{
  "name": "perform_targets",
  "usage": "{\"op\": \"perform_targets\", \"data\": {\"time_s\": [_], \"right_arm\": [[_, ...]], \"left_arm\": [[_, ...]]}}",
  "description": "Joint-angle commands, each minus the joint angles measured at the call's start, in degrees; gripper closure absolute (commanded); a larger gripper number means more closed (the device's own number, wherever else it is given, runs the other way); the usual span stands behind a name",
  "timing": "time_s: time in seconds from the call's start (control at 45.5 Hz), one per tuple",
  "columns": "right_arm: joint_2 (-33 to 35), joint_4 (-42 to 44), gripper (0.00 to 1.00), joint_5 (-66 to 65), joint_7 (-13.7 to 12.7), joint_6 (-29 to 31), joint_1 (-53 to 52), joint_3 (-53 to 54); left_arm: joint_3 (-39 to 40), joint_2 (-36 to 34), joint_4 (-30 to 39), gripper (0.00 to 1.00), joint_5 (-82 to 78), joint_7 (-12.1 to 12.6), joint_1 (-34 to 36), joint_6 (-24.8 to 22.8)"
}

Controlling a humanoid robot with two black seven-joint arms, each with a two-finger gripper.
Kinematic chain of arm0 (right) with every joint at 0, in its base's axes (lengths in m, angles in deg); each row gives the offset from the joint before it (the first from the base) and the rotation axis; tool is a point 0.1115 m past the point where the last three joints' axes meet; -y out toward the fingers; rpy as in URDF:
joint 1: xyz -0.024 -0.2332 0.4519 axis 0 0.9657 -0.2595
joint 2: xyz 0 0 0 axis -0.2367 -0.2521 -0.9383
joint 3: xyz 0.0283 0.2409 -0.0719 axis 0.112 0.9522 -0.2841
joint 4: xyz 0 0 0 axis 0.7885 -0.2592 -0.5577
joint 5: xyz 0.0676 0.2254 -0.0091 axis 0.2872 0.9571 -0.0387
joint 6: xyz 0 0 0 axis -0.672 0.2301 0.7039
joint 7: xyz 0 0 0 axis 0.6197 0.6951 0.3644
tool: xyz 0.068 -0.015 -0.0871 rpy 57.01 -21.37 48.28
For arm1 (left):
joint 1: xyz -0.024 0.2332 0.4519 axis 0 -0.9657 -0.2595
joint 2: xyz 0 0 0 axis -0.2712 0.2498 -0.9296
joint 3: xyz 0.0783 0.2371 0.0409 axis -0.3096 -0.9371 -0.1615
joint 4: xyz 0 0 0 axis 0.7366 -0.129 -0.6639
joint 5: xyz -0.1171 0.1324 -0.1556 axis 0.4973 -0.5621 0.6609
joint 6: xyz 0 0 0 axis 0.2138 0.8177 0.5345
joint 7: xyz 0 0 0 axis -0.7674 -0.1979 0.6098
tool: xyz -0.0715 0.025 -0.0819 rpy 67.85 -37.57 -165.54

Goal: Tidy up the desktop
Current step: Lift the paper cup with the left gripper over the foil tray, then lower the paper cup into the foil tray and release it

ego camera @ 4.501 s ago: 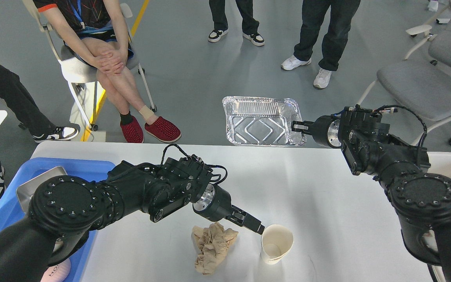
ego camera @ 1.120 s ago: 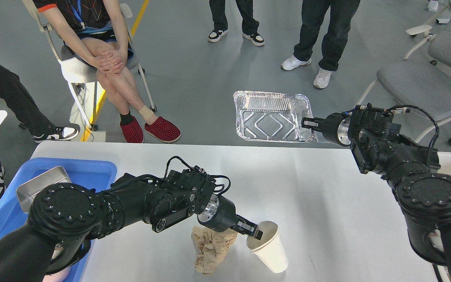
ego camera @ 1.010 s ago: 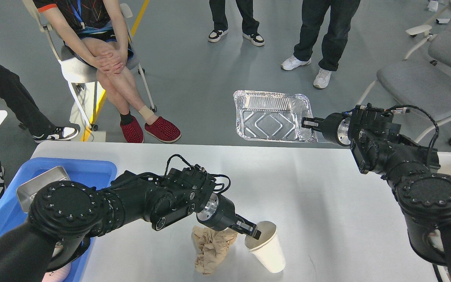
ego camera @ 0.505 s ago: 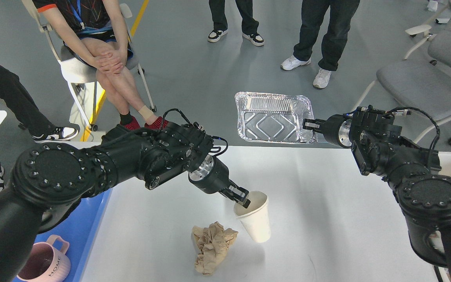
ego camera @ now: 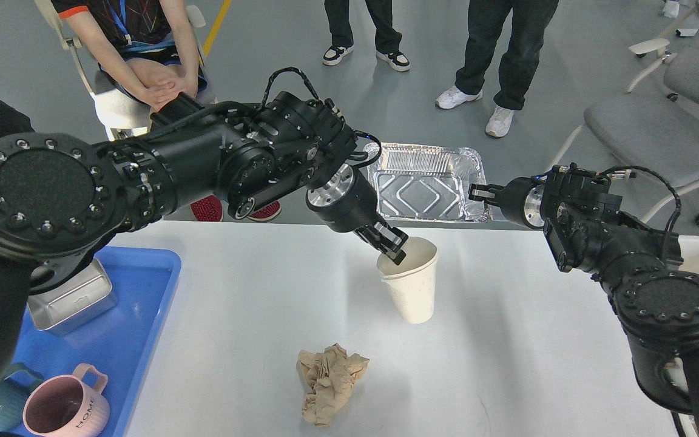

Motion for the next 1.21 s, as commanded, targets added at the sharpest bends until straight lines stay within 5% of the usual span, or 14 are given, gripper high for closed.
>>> {"op": "perform_targets", "data": {"time_s": [0.0, 0.22, 0.505, 0.812, 1.186], "right_arm": [[0.0, 0.0, 1.00, 0.0, 0.1, -0.1, 0.3, 0.0], [-0.1, 0.0, 1.00, 0.0, 0.0, -0.1, 0.0, 0.0], [-0.1, 0.0, 1.00, 0.0, 0.1, -0.1, 0.1, 0.0], [-0.1, 0.0, 1.00, 0.0, 0.1, -0.5, -0.2, 0.0], [-0.2, -0.1, 1.00, 0.0, 0.2, -0.5, -0.4, 0.0]], "left_arm": [[0.3, -1.3, 0.5, 0.99, 0.4, -0.2, 7.5, -3.6], [3.5, -3.7, 0.6, 0.99, 1.0, -0.4, 17.6, -7.3], [4.9, -4.8, 0.3, 0.99, 1.3, -0.4, 22.6, -7.6], [4.0, -3.8, -8.9, 0.99, 0.7, 0.0, 15.2, -6.0], [3.1, 4.0, -22.0, 0.99, 0.7, 0.8, 2.4, 2.9]]}}
